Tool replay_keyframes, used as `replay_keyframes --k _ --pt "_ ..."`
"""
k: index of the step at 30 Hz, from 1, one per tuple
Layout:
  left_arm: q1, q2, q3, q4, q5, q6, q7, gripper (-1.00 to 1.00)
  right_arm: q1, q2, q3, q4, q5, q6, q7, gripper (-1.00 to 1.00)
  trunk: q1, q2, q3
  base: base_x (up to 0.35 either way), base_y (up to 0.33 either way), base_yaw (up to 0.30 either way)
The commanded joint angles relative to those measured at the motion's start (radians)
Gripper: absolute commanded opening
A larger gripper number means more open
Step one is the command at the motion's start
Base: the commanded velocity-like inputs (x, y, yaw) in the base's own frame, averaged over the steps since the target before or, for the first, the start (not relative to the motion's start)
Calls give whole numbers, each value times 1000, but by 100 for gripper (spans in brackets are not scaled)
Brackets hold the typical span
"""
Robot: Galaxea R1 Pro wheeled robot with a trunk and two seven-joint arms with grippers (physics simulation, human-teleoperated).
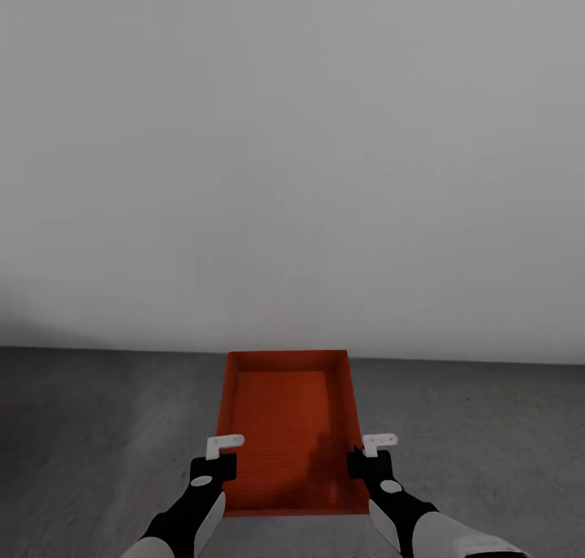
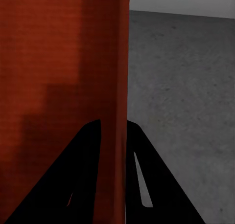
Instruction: Move the two storage containers from the living room to the garage. In the garage, place one container on the floor and stack the other container on top of it (either order is fine).
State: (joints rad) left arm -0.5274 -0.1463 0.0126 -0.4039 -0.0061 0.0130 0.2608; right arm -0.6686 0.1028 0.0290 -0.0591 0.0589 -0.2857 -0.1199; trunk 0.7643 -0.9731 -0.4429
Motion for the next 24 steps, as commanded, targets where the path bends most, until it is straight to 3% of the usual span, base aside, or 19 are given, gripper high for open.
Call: replay_keyframes --k 1,24 --pt "-1 8 38 -46 -17 2 9 -100 0 0 -23 2 -2 -3 -7 -100 0 -1 -3 0 0 0" --pt "-1 8 37 -46 -17 2 9 -100 0 0 -23 2 -2 -3 -7 -100 0 -1 -40 0 0 0"
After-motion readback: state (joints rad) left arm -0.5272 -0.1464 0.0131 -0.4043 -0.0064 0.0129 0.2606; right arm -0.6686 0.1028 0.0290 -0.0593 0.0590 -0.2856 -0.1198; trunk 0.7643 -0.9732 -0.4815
